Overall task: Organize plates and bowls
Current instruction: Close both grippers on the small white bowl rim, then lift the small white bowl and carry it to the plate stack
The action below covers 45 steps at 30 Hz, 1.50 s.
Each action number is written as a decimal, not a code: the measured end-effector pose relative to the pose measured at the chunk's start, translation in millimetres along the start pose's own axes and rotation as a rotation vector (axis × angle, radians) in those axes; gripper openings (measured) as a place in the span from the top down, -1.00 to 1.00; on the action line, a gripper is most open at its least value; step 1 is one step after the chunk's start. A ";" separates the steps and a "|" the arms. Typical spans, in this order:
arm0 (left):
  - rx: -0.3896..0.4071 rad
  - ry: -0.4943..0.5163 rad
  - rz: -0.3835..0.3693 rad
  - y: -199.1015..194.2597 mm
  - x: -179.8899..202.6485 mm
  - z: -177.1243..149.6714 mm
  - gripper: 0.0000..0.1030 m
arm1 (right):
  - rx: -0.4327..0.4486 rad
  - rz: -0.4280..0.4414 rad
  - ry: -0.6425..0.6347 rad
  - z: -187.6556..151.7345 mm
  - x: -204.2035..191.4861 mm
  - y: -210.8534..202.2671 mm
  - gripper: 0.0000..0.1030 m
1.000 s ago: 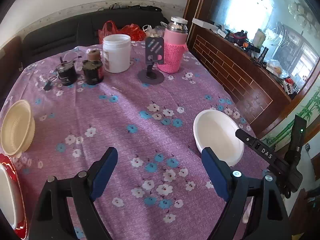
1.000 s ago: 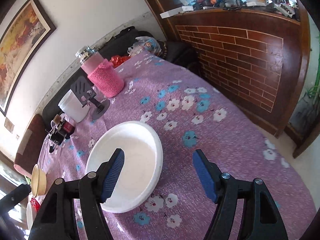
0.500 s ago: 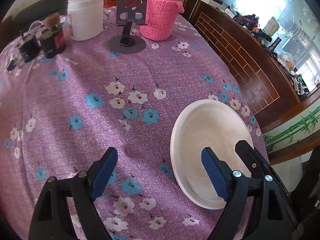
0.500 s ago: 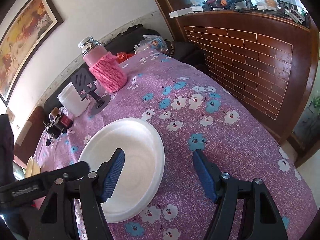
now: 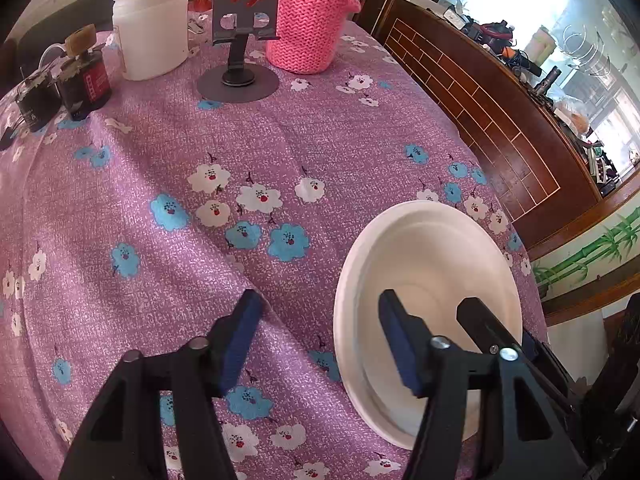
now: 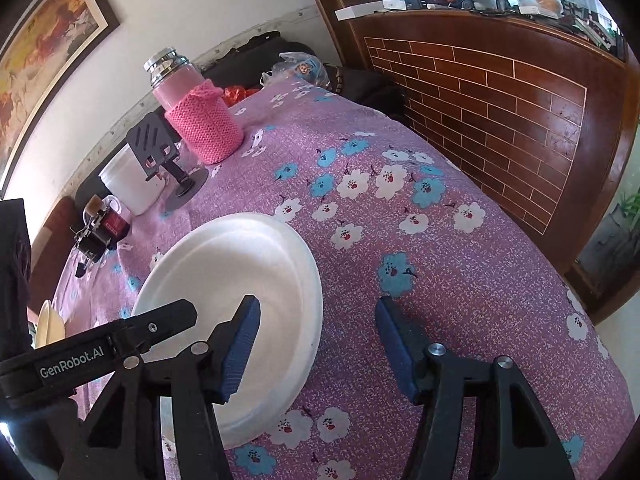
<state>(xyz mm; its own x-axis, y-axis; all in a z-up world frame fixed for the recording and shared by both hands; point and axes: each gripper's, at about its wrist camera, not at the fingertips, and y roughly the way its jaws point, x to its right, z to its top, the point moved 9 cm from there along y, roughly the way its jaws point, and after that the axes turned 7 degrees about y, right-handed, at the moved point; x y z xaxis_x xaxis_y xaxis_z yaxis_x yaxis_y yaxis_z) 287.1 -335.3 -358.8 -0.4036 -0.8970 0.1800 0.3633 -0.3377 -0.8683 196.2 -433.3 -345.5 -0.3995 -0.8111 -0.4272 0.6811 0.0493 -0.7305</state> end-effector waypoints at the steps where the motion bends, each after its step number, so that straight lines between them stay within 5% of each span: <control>1: 0.001 0.005 0.000 0.5 0.5 0.6 0.12 | 0.001 0.000 -0.001 0.0 0.1 0.1 -0.24; 5: -0.006 0.042 -0.017 2.8 5.9 -2.3 0.59 | 0.003 0.001 -0.011 -1.0 -2.6 1.0 -0.11; 9: -0.001 0.050 -0.028 2.6 11.1 -3.9 0.59 | -0.010 0.016 -0.019 -3.8 -5.1 3.6 0.44; 13: -0.001 0.053 -0.043 -0.2 14.6 -7.0 0.59 | -0.008 0.029 -0.029 -5.0 -8.1 2.9 0.72; 24: 0.056 -0.016 -0.054 -38.6 -12.5 -22.3 0.59 | 0.098 0.061 -0.206 -15.0 -54.9 -23.2 0.72; 45: 0.364 -0.266 0.003 -215.2 -166.2 -92.0 0.59 | 0.001 0.311 -0.443 -98.2 -245.8 -81.4 0.72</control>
<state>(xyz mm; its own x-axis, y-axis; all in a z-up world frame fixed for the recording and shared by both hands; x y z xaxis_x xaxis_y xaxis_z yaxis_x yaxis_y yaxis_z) 198.8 -87.3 -244.4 -0.1892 -0.9241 0.3320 0.6554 -0.3706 -0.6581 178.8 -180.7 -233.4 0.1181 -0.9265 -0.3573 0.7268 0.3258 -0.6046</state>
